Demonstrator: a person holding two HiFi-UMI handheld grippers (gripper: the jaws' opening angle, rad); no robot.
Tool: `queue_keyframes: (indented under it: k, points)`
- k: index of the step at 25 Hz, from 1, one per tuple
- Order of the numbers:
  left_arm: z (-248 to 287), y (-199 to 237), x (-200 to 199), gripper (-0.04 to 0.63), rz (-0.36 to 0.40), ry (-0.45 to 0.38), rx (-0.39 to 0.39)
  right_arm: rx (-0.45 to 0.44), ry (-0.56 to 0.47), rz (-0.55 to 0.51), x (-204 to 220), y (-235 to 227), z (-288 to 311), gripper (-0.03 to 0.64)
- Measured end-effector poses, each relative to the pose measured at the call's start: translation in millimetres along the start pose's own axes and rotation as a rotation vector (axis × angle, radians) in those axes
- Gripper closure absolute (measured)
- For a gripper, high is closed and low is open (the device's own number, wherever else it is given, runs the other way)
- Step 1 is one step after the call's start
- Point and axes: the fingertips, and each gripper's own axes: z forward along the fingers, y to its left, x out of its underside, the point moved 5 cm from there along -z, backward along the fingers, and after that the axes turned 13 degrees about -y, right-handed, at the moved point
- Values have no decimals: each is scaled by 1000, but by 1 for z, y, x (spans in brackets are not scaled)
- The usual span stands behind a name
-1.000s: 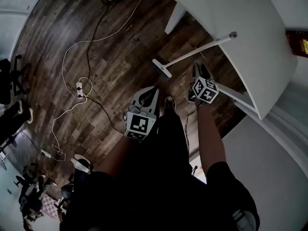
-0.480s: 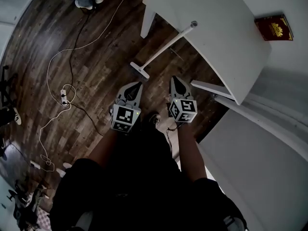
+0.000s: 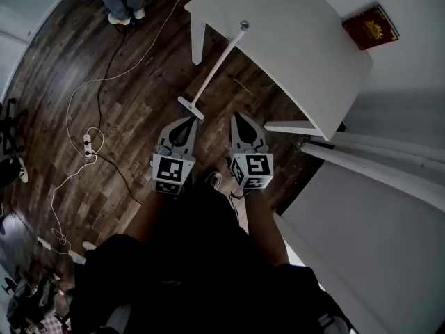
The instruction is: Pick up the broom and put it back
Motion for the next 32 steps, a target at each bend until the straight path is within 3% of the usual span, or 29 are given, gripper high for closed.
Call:
queue_keyframes:
  k: [6, 10, 17, 25, 32]
  points:
    - [-23, -43, -45, 595, 37, -99, -26, -35, -157, -119, -67, 17, -50, 595]
    - [-43, -72, -71, 595, 82, -134, -29, -67, -200, -171, -99, 27, -84, 595]
    - [-63, -110, -91, 595, 101, -216, -22, -59, -282, -235, -122, 28, -134, 595]
    - [-66, -139, -104, 595, 127, -256, 11, -59, -285, -328, -129, 24, -158, 595]
    - [-66, -154, -111, 595, 145, -265, 40, -38, -316, -304, -135, 22, -169, 595]
